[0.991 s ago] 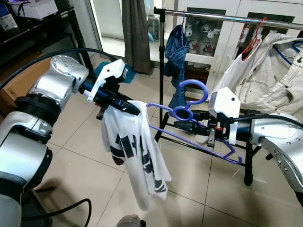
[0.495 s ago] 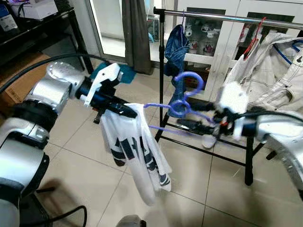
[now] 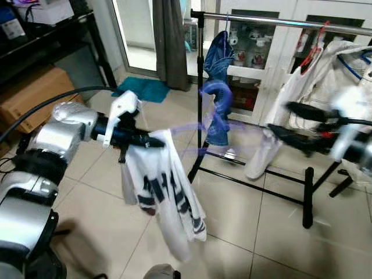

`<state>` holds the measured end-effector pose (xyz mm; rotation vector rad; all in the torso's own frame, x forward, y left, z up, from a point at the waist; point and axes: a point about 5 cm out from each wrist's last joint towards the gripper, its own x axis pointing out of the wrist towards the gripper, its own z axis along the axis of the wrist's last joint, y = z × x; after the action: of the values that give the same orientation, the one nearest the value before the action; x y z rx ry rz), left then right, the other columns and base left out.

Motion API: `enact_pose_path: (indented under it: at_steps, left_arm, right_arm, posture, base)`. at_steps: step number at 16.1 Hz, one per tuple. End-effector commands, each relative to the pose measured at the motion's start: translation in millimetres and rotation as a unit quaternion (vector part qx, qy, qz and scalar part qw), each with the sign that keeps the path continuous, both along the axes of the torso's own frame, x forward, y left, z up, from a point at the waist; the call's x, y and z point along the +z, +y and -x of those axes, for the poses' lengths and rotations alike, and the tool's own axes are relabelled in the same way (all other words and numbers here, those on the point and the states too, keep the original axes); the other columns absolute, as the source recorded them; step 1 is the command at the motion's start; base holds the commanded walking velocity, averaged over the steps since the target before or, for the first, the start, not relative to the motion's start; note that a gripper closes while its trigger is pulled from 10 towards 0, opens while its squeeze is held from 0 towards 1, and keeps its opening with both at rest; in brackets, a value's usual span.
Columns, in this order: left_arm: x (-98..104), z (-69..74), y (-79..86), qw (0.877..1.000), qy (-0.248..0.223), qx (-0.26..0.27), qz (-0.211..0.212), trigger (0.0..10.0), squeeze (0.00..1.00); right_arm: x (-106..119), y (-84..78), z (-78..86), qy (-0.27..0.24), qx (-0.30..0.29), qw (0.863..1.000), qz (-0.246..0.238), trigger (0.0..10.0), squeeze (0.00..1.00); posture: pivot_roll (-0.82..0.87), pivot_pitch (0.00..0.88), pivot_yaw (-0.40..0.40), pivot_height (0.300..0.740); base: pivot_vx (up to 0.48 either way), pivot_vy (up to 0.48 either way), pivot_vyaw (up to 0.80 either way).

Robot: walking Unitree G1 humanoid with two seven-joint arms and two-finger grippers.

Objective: Hang hanger

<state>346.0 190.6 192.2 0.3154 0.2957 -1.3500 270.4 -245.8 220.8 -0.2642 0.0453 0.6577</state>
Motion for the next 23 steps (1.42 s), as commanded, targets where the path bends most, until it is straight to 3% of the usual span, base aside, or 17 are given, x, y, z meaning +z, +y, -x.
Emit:
enact_pose_path:
  at_steps: [1,4,6,7,9,12,14,16,17,18,19,23]
  left_arm:
    - [8,-3.4,0.2,0.999,-0.036,0.026,0.017,0.0,0.00]
    - [10,-1.1,3.3,0.997,-0.053,0.044,0.034,0.0,0.00]
    - [25,-1.4,7.2,0.996,-0.062,0.036,0.044,0.0,0.00]
    - [34,-1.4,7.6,0.997,-0.063,0.020,0.048,0.0,0.00]
    - [52,0.9,3.6,0.996,-0.058,-0.020,0.063,0.0,0.00]
    - [68,1.9,-6.3,0.994,-0.064,-0.064,0.067,0.0,0.00]
    - [78,3.6,-14.8,0.991,-0.065,-0.088,0.080,0.0,0.00]
    - [88,8.2,-22.8,0.987,-0.065,-0.116,0.093,0.0,0.00]
    - [90,9.8,-23.0,0.986,-0.064,-0.120,0.093,0.0,0.00]
    - [90,9.8,-23.0,0.986,-0.064,-0.120,0.093,0.0,0.00]
    - [92,10.6,-21.9,0.986,-0.063,-0.122,0.093,0.0,0.00]
    - [93,10.9,-19.3,0.987,-0.061,-0.118,0.093,0.0,0.00]
  right_arm:
    - [8,0.4,5.7,-0.022,0.006,0.999,-0.034,10.0,1.00]
    - [2,14.0,31.9,-0.003,0.068,0.993,-0.095,10.0,1.00]
    - [-25,32.0,63.2,0.084,0.158,0.981,-0.080,10.0,1.00]
    - [-41,34.3,66.5,0.115,0.151,0.980,-0.057,10.0,1.00]
    - [-63,40.4,61.9,0.140,0.122,0.983,-0.012,10.0,1.00]
    - [-77,58.5,43.4,0.116,0.080,0.990,-0.030,10.0,1.00]
    - [-76,76.7,34.8,0.085,0.083,0.992,-0.050,10.0,1.00]
    - [-55,104.2,25.4,0.035,0.106,0.985,-0.129,10.0,1.00]
    - [-50,109.8,25.9,0.025,0.116,0.982,-0.148,10.0,0.86]
    - [-50,109.8,25.9,0.025,0.116,0.982,-0.148,10.0,0.86]
    - [-45,115.6,27.6,0.018,0.129,0.977,-0.168,10.0,0.00]
    - [-34,129.3,34.9,0.008,0.180,0.962,-0.204,10.0,0.00]
  posture:
    - [0.13,0.000,0.103,0.740]
    - [0.12,0.000,0.102,0.740]
    - [0.13,0.000,0.102,0.740]
    - [0.13,0.000,0.106,0.740]
    - [0.13,0.000,0.113,0.740]
    - [0.13,0.000,0.115,0.740]
    - [0.14,0.000,0.116,0.740]
    - [0.15,0.021,0.114,0.740]
    - [0.16,0.027,0.111,0.740]
    - [0.16,0.027,0.111,0.740]
    - [0.16,0.031,0.111,0.740]
    - [0.16,0.037,0.113,0.740]
  base:
    - [0.000,0.000,0.00]
    - [0.000,0.000,0.00]
    - [0.000,0.000,0.00]
    - [0.000,0.000,0.00]
    - [0.000,0.000,0.00]
    - [0.000,0.000,0.00]
    - [0.000,0.000,0.00]
    - [0.000,0.000,0.00]
    - [0.000,0.000,0.00]
    - [0.000,0.000,0.00]
    - [0.000,0.000,0.00]
    - [0.000,0.000,0.00]
